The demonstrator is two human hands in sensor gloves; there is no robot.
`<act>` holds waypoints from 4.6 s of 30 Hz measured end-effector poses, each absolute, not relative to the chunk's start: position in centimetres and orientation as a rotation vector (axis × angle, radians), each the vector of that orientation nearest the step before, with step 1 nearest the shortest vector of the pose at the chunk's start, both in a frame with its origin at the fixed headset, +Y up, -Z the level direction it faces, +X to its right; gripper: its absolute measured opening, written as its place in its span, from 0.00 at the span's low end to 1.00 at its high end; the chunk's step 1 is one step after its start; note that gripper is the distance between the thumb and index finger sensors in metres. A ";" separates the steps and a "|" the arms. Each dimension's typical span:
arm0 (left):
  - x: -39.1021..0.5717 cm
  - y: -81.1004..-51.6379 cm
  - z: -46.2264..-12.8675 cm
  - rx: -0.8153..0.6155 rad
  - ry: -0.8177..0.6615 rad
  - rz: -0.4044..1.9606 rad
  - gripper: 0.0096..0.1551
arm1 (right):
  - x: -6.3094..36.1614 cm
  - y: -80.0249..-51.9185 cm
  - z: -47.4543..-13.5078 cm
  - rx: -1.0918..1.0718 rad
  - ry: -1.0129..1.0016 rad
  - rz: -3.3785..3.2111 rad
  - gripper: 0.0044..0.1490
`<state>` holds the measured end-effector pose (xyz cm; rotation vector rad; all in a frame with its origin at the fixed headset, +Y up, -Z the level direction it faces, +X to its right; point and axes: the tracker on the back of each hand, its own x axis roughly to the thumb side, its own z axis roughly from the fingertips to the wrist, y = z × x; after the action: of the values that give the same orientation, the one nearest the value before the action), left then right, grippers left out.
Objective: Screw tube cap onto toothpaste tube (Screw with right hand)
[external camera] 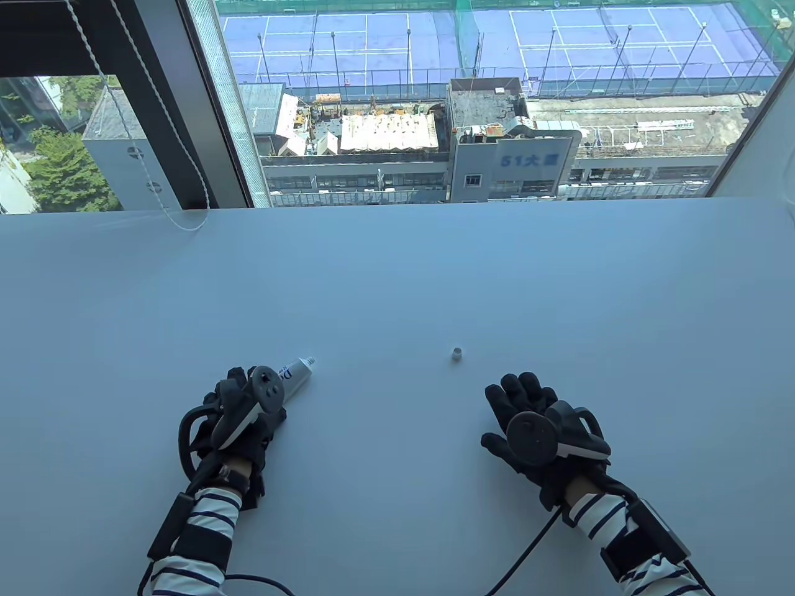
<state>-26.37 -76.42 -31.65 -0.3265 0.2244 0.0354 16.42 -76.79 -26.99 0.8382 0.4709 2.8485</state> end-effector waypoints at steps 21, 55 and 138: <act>-22.6 -72.8 -30.5 -0.038 0.027 0.172 0.25 | 15.5 -75.6 -28.9 0.735 0.380 2.864 0.50; -13.5 -71.8 -25.6 0.095 -0.494 0.110 0.35 | 14.6 -74.1 -28.0 0.267 0.015 2.027 0.21; -10.9 -71.2 -23.0 0.177 -0.622 0.026 0.35 | 14.2 -75.8 -23.6 0.480 0.180 1.915 0.40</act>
<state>-10.90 -71.21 -23.01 0.1769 -0.6221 0.0262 14.19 -75.83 -23.60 0.4798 0.1804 1.9150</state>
